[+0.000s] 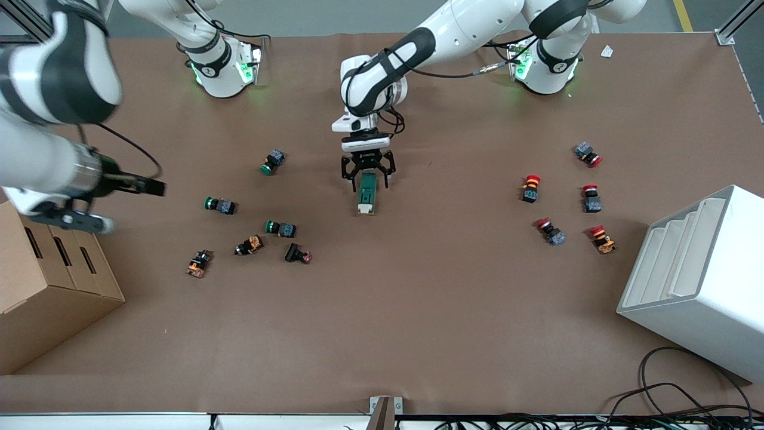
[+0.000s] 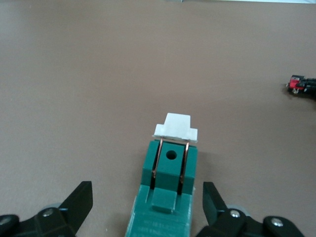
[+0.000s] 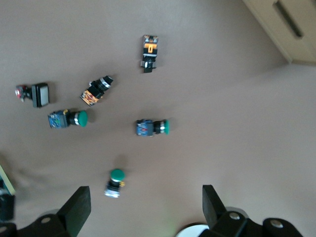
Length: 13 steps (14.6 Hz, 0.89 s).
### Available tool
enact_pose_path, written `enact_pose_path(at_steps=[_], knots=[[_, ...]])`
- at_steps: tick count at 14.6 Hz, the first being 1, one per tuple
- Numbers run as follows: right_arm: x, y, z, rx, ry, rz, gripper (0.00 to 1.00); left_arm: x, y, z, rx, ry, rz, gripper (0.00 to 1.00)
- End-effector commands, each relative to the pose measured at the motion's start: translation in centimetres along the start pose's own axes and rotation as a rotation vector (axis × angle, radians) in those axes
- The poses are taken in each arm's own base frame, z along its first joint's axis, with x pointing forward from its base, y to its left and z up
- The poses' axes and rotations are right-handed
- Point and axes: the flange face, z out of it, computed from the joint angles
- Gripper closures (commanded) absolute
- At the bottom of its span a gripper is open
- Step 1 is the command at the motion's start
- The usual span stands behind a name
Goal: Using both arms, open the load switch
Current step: 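Reach the right gripper to the white lever while the left gripper holds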
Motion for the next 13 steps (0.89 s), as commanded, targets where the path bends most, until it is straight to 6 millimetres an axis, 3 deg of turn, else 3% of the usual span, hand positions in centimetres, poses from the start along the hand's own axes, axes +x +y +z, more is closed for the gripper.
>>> enact_pose_path(at_steps=[1, 3, 7, 9, 11, 13], knots=[[0.2, -7.5, 3.5, -0.039, -0.014, 0.164, 0.0, -1.3, 0.8, -0.5, -0.02, 0.046, 0.031, 0.01], [-0.2, -12.3, 6.0, -0.015, -0.055, 0.269, 0.0, -2.2, 0.6, -0.3, -0.02, 0.074, 0.051, 0.01], [0.2, -19.7, 11.4, -0.018, -0.119, 0.461, 0.0, -4.8, 0.1, 0.5, -0.054, 0.149, 0.079, 0.02], [-0.6, -23.4, 14.7, -0.047, -0.108, 0.531, 0.0, -5.4, 0.1, 0.7, -0.058, 0.195, 0.091, 0.01], [-2.7, -27.1, 17.1, -0.055, -0.093, 0.564, 0.0, -5.4, 0.2, 0.6, -0.061, 0.201, 0.059, 0.01], [-3.5, -29.7, 19.6, -0.035, -0.08, 0.658, 0.0, -6.6, 0.2, -0.2, -0.068, 0.211, 0.05, 0.01]])
